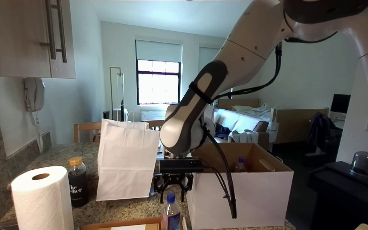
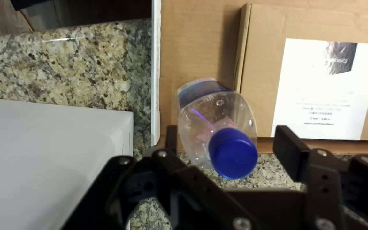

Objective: Put the water bottles in the white storage box.

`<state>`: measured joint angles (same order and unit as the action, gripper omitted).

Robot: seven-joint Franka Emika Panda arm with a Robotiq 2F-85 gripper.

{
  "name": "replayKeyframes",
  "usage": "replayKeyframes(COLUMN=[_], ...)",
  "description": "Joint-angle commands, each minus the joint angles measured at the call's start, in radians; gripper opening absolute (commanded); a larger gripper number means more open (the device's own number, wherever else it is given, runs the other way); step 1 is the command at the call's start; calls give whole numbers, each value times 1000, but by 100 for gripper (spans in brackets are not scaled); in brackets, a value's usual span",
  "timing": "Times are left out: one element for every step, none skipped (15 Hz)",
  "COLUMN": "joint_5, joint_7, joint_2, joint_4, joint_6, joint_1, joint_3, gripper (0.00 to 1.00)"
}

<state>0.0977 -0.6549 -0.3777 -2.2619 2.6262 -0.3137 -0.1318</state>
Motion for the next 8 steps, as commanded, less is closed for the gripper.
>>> replayKeyframes(joint_5=[24,24,24,22,19,17,13,13], joint_7=[10,10,9,6,3,1,-6,-7], joint_2=[-5,-7,-8,-8,-9,-9,-7,-6], joint_4=[-15,-16,-18,-20,-22,-22,-23,-25], joint_6=[34,36,37,39,39,40,42,43], joint_1=[2,2,2,0,-1,-3,-6,-6], joint_3=[2,3,4,7,10,13,18,20], gripper=[48,42,34,29,21,16,12,13])
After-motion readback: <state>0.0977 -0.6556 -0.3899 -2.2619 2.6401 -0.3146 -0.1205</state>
